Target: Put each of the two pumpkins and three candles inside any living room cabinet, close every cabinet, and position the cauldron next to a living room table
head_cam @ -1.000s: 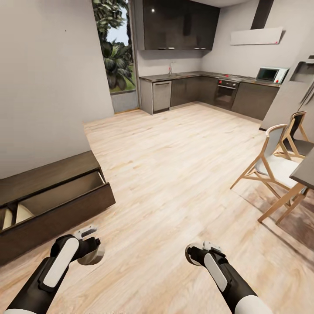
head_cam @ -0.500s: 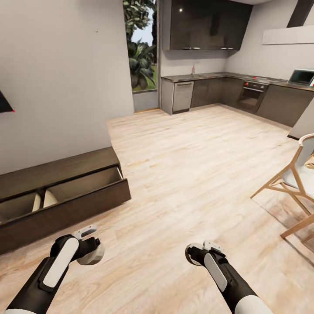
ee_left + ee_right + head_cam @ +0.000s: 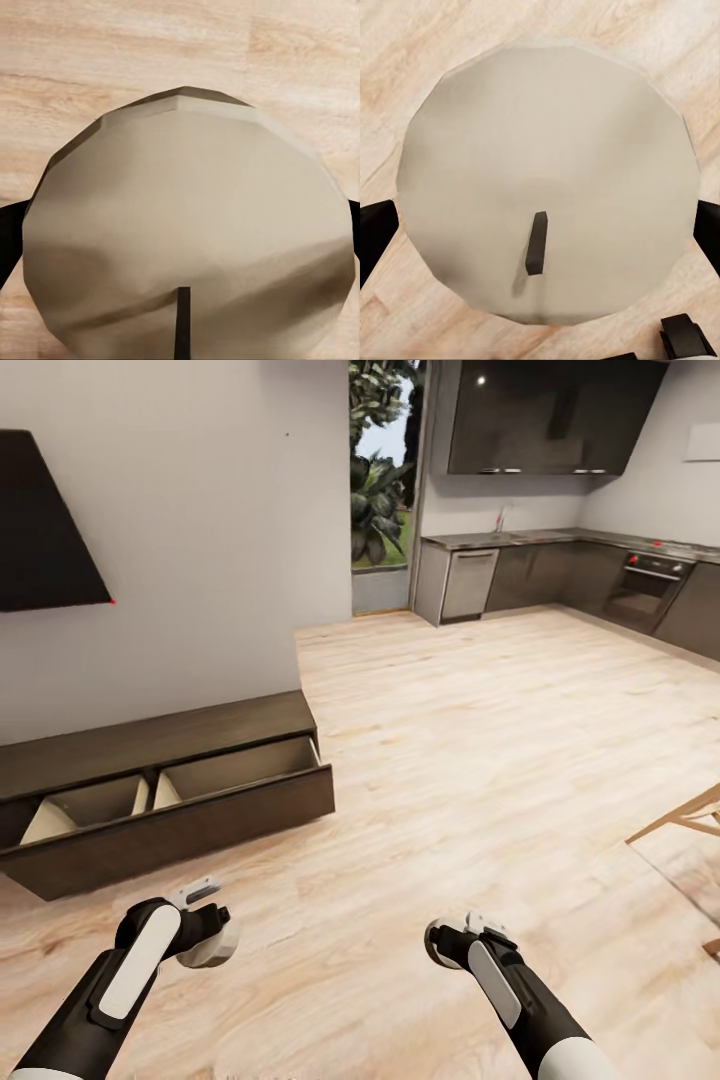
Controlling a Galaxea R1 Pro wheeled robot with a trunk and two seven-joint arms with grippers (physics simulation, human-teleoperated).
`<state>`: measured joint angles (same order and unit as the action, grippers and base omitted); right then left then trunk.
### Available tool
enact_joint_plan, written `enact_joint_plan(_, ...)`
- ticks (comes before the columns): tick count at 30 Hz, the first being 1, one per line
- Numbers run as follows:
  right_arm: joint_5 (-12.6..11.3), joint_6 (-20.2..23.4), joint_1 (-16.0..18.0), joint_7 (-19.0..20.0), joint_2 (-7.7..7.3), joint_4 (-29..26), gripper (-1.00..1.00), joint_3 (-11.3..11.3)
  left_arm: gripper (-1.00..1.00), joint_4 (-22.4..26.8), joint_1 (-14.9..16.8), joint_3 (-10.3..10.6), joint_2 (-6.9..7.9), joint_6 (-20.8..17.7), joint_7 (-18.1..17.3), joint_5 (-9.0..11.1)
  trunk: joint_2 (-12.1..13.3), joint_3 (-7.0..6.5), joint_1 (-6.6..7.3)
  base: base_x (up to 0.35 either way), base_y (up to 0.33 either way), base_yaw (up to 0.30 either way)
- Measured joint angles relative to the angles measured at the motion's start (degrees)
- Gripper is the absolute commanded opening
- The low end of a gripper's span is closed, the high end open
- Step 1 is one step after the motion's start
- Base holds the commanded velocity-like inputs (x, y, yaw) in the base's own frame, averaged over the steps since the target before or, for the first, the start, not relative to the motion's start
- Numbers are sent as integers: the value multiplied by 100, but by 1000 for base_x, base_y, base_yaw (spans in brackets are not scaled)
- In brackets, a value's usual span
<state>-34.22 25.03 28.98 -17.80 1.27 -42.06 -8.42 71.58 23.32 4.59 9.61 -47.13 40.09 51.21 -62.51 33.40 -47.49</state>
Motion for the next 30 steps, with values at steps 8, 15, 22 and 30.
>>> enact_joint_plan(8,1,2,0,0,-2,0,-100,0,-100,0,0,0,0,0,-8,-1,0,0,0,0,0,291)
enact_joint_plan(15,0,1,0,0,0,0,-100,0,-100,0,0,0,0,2,-9,1,0,0,0,0,0,291)
enact_joint_plan(22,0,1,0,0,0,0,-100,0,-100,0,0,0,0,0,-9,1,0,0,0,4,0,291)
enact_joint_plan(30,-2,1,0,-1,1,0,-100,1,-100,-1,0,0,1,3,-1,-7,0,0,2,148,-86,291)
